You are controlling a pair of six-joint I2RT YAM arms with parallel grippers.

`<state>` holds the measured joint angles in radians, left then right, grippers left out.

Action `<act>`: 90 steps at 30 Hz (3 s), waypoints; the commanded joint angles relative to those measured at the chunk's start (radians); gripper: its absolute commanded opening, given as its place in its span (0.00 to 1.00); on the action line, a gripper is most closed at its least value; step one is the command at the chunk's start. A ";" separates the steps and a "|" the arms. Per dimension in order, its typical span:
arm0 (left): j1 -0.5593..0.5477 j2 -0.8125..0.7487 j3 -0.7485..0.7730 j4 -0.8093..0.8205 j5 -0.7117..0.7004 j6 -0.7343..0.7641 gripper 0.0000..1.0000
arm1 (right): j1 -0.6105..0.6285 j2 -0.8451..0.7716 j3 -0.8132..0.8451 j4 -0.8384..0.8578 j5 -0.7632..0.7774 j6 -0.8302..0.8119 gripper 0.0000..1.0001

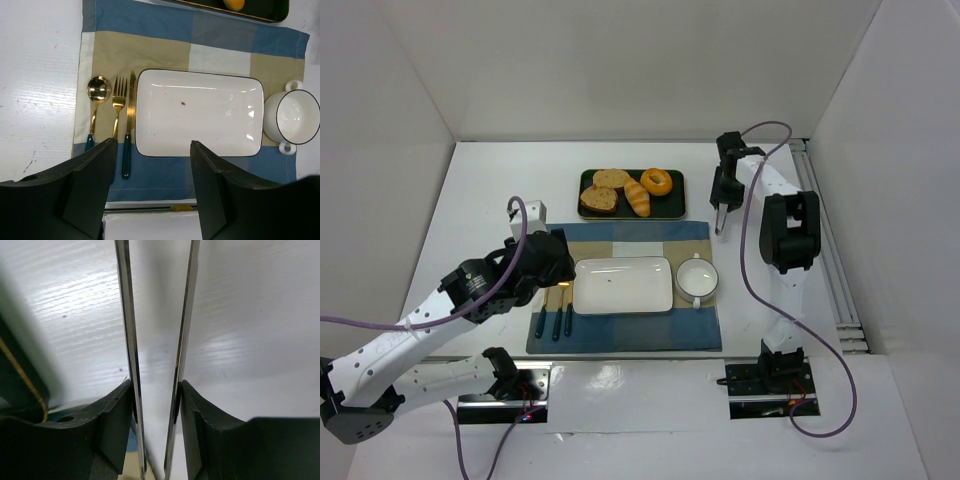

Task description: Place the bread

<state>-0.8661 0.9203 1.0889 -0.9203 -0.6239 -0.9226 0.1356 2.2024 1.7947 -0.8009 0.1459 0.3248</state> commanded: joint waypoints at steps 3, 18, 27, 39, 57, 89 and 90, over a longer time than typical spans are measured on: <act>0.006 -0.014 0.019 0.000 -0.013 0.005 0.73 | 0.018 -0.167 0.097 -0.035 0.063 0.020 0.47; 0.006 -0.098 -0.018 0.037 -0.023 -0.024 0.73 | 0.166 -0.511 -0.004 -0.035 -0.195 -0.038 0.47; 0.006 -0.146 -0.075 0.069 -0.062 -0.024 0.73 | 0.265 -0.730 -0.337 0.100 -0.341 -0.027 0.47; 0.006 -0.164 -0.119 0.130 -0.053 0.004 0.73 | 0.309 -0.750 -0.505 0.239 -0.404 -0.096 0.47; 0.006 -0.155 -0.110 0.130 -0.053 -0.005 0.73 | 0.309 -0.533 -0.428 0.299 -0.381 -0.147 0.56; 0.006 -0.146 -0.092 0.121 -0.063 0.013 0.73 | 0.309 -0.475 -0.486 0.402 -0.338 -0.144 0.61; 0.006 -0.146 -0.092 0.112 -0.063 0.013 0.73 | 0.309 -0.475 -0.477 0.402 -0.338 -0.153 0.61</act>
<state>-0.8661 0.7776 0.9722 -0.8211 -0.6750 -0.9375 0.4362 1.7142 1.2842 -0.4587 -0.2131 0.1883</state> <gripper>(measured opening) 0.732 0.614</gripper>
